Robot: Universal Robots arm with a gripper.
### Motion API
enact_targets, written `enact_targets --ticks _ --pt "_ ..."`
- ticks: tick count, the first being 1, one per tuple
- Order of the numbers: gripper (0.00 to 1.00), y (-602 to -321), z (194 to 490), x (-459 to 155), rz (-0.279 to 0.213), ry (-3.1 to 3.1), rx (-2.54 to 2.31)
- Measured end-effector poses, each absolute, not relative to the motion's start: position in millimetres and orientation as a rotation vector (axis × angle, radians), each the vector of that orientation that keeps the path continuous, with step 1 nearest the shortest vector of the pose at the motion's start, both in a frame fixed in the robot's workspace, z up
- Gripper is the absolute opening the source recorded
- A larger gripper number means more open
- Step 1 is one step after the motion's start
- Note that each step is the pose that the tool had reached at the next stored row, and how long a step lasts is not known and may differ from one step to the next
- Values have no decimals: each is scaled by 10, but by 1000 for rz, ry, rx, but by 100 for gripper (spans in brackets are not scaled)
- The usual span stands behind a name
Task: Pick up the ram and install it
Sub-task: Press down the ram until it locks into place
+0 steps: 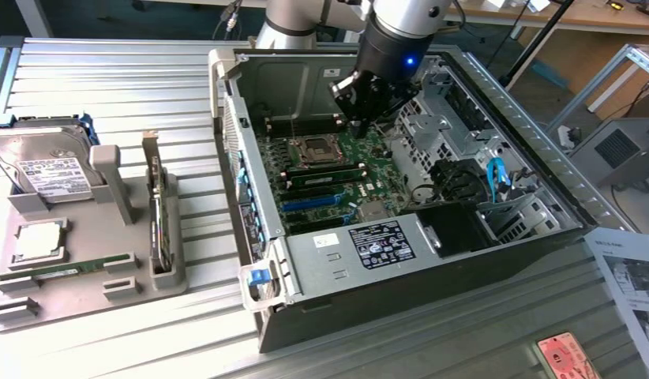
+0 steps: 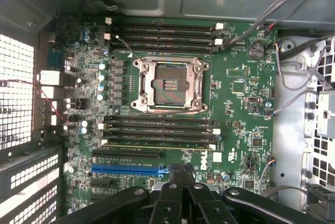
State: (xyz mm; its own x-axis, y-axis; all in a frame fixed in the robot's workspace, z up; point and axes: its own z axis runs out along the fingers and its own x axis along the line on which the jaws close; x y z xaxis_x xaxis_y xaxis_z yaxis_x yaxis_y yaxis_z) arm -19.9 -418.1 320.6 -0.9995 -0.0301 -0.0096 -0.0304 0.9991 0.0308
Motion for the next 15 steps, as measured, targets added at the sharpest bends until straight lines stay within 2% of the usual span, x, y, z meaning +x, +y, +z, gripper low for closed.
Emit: enact_targets --ticks 15 --pt "11 -4181 3206 -199 35 3131 30"
